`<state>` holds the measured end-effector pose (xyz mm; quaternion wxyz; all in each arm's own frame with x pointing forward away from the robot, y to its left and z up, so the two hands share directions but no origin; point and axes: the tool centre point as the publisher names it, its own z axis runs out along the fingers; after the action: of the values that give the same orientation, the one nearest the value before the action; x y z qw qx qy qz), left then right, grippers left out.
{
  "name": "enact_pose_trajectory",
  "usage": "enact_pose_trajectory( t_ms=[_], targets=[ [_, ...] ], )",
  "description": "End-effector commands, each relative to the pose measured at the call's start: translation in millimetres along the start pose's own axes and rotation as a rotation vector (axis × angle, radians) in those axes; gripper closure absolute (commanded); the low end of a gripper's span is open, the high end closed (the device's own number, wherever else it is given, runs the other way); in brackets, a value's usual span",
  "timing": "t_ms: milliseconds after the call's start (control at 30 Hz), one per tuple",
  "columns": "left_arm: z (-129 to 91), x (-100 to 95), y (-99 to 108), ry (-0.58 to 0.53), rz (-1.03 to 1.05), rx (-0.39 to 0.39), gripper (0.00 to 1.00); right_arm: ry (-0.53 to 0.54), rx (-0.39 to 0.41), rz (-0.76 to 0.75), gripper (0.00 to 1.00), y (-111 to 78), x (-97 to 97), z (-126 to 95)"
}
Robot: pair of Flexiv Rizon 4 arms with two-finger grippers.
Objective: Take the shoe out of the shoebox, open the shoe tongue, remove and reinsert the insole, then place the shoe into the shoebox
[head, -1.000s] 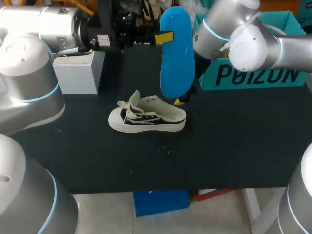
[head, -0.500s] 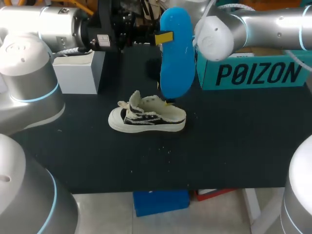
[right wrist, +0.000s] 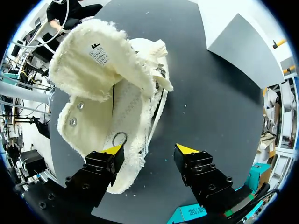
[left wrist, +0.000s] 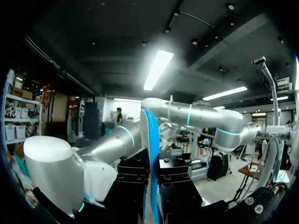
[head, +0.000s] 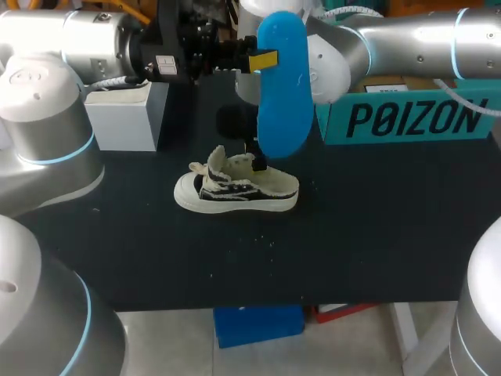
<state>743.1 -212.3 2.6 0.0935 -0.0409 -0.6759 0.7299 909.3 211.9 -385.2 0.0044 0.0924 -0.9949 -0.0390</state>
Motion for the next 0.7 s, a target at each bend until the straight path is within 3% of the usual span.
enact_pose_trajectory(
  t_ms=[33,100,167,200,233,700],
  targets=[
    [1.7,0.2,1.3,-0.005,0.003,0.002,1.0,0.005,-0.011,0.006,0.36,3.1,-2.0,11.7],
    [1.7,0.2,1.3,-0.005,0.003,0.002,1.0,0.017,-0.016,0.005,0.38,5.9,-0.9,15.0],
    [1.7,0.2,1.3,-0.005,0.003,0.002,1.0,0.025,-0.018,0.006,0.58,6.6,0.2,18.6],
    [1.7,0.2,1.3,-0.005,0.003,0.002,1.0,0.034,-0.019,0.003,0.82,6.8,0.5,20.1],
    [1.7,0.2,1.3,-0.005,0.003,0.002,1.0,0.053,-0.029,-0.006,1.0,7.7,1.1,21.9],
    [1.7,0.2,1.3,-0.005,0.003,0.002,1.0,0.07,-0.046,-0.007,1.0,8.2,1.2,23.0]
  ],
)
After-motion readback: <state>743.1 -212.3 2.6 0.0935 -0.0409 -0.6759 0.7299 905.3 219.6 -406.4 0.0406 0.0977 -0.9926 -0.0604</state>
